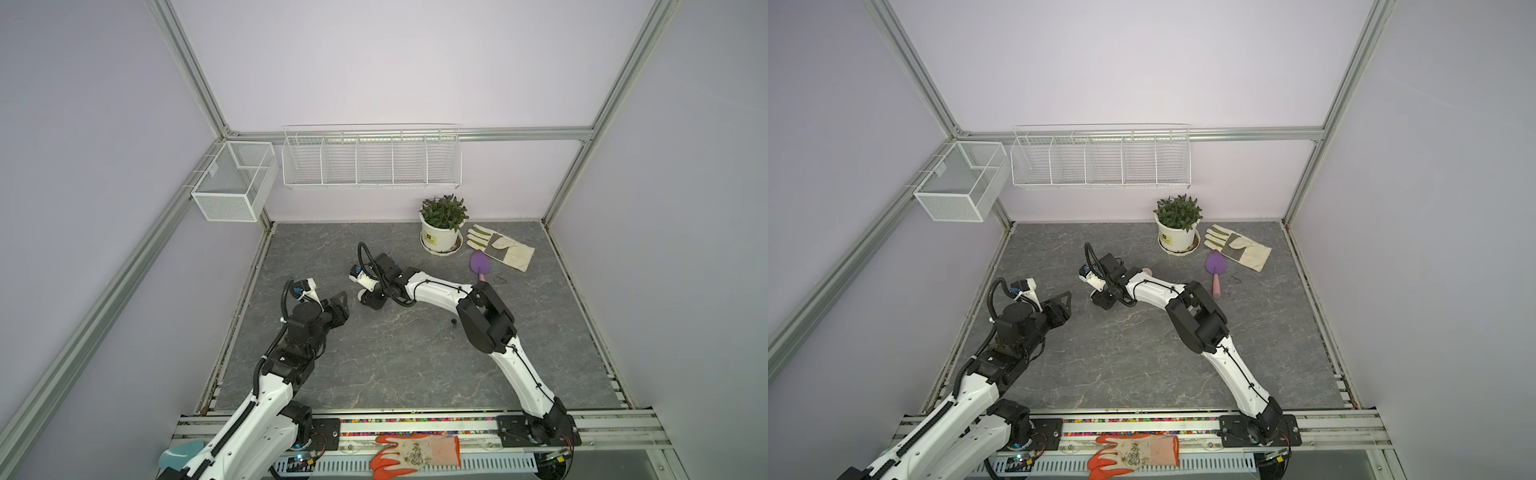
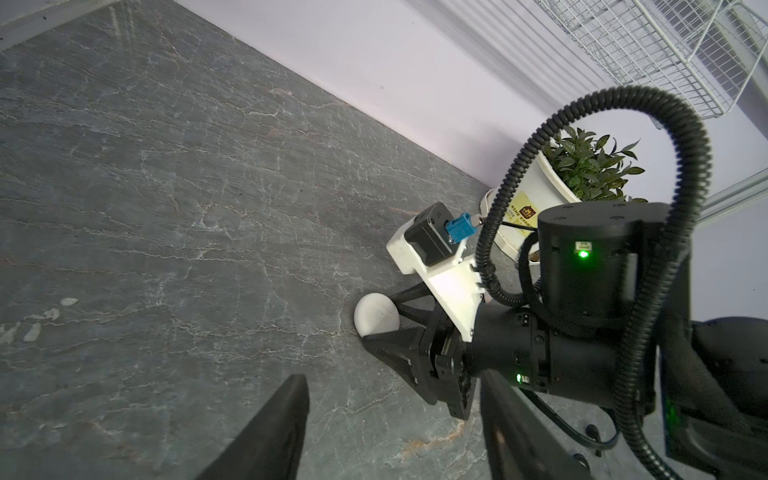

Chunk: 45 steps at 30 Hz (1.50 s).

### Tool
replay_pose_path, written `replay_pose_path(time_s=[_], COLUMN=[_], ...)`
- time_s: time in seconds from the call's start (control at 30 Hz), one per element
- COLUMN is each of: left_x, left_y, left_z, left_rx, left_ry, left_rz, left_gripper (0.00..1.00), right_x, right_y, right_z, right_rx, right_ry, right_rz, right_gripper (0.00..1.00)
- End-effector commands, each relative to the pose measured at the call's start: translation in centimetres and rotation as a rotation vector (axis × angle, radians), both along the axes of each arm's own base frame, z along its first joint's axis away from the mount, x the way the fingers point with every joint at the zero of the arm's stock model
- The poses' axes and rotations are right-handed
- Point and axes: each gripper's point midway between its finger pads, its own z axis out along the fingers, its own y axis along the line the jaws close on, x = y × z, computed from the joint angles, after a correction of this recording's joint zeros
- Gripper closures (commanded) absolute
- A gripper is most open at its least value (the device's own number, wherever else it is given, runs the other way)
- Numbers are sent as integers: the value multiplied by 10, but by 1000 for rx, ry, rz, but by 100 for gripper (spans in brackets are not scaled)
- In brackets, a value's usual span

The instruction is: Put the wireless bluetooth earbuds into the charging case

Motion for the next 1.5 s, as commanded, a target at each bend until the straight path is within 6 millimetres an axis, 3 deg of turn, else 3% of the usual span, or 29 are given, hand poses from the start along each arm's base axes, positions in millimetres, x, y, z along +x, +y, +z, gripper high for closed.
replay_pose_path(time_s=[0.0, 0.43, 0.73, 0.9, 1.1, 1.3, 1.47], left_x=[-5, -13, -13, -11, -12, -13, -12], left_y=[7, 12, 13, 12, 12, 9, 0], left_z=[-5, -1, -2, 0, -1, -2, 0], left_rx=[4, -4, 3, 4, 5, 0, -10], left_ry=[11, 5, 3, -3, -2, 8, 9], left_rz=[22, 34, 38, 35, 35, 15, -31], left_gripper=[35, 35, 35, 35, 35, 35, 35], right_x=[-9, -5, -1, 2, 0, 3, 19], right_y=[7, 9, 6, 5, 1, -26, -86], right_z=[-4, -19, -17, 0, 40, 76, 81], right_rx=[-12, -108, -123, -111, -79, -73, -138], right_ry=[37, 114, 88, 47, 10, -23, -23], right_rz=[54, 97, 83, 78, 70, -30, -168], right_gripper=[55, 53, 33, 26, 25, 25, 26])
